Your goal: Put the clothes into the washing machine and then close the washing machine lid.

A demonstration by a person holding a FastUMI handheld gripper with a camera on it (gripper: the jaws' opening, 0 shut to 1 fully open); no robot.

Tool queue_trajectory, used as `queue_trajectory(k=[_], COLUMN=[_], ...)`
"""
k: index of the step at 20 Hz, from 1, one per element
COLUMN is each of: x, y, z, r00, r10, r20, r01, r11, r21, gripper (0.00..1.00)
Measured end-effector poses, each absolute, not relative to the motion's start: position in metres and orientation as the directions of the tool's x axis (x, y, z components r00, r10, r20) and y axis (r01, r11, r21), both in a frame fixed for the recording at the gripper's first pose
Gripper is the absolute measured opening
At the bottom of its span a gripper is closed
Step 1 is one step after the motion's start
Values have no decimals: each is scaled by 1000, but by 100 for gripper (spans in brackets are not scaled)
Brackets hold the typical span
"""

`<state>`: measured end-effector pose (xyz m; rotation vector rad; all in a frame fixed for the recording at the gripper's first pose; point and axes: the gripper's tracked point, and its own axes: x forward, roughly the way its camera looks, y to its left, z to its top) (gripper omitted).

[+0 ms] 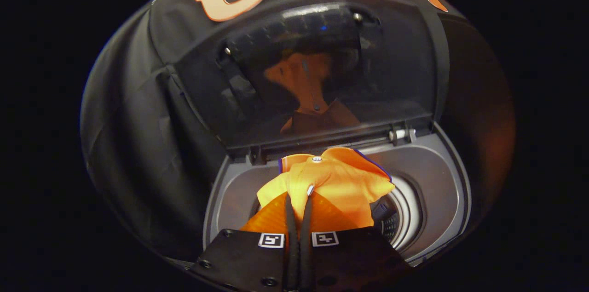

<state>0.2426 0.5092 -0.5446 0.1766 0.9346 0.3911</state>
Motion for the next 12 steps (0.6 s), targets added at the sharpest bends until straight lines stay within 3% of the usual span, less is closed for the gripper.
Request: queue_trajectory(k=[8,10,12], x=[241,243,248], y=[492,487,472], z=[-601,-612,-624], r00=[369,354,368], r10=[277,228,161], r20=[-887,-907,-916], r01=[-112,-138,-236], r11=[961,972,969], r21=[253,191,75], gripper=[8,9,9])
